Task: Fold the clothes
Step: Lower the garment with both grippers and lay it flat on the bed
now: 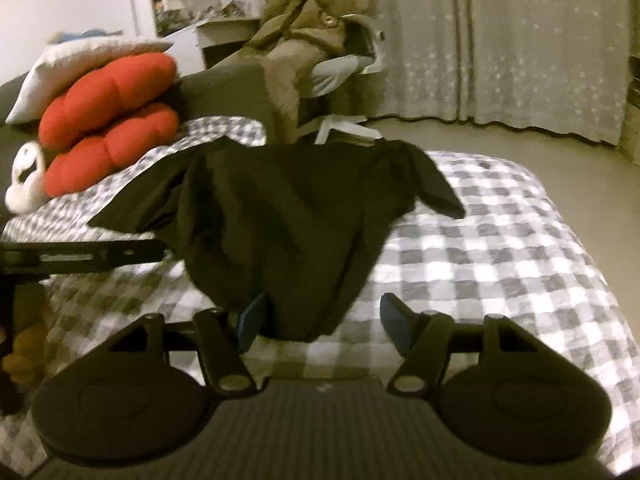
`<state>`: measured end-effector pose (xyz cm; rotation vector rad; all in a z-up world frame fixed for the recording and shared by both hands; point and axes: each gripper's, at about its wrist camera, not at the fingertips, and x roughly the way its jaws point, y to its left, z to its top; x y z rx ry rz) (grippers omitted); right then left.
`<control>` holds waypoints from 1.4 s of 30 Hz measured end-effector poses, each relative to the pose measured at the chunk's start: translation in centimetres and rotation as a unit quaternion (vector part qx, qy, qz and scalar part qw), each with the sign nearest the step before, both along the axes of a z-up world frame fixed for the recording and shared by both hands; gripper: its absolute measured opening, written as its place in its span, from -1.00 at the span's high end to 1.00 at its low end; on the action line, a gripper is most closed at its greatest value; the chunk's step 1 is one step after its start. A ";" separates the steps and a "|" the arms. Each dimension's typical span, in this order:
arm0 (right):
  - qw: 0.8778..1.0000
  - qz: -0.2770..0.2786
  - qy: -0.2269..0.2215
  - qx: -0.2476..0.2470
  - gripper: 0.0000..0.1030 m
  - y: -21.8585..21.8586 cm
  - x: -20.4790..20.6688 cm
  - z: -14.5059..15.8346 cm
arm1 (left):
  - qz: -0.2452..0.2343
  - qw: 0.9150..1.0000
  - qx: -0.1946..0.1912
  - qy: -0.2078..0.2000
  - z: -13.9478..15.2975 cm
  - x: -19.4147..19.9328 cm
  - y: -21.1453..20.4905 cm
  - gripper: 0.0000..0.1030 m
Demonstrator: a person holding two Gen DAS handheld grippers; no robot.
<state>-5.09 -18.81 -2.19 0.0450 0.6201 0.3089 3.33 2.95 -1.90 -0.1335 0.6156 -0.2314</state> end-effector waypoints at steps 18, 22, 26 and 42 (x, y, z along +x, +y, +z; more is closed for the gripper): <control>0.999 0.024 0.010 -0.023 0.46 3.0 -0.3 -0.5 | -0.009 1.000 -0.008 -0.004 0.0 0.8 -2.0 0.91; 0.999 0.024 0.012 -0.020 0.56 3.0 -0.5 0.0 | -0.004 1.000 -0.012 -0.010 0.6 0.5 -1.9 0.97; 1.000 0.022 0.005 -0.011 0.60 2.5 -1.0 0.9 | -0.004 1.000 -0.022 -0.015 1.7 -0.1 -1.5 0.98; 0.999 -0.012 -0.035 0.026 0.66 -0.6 -1.7 4.3 | 0.010 0.997 -0.031 -0.066 6.1 -3.1 0.8 0.99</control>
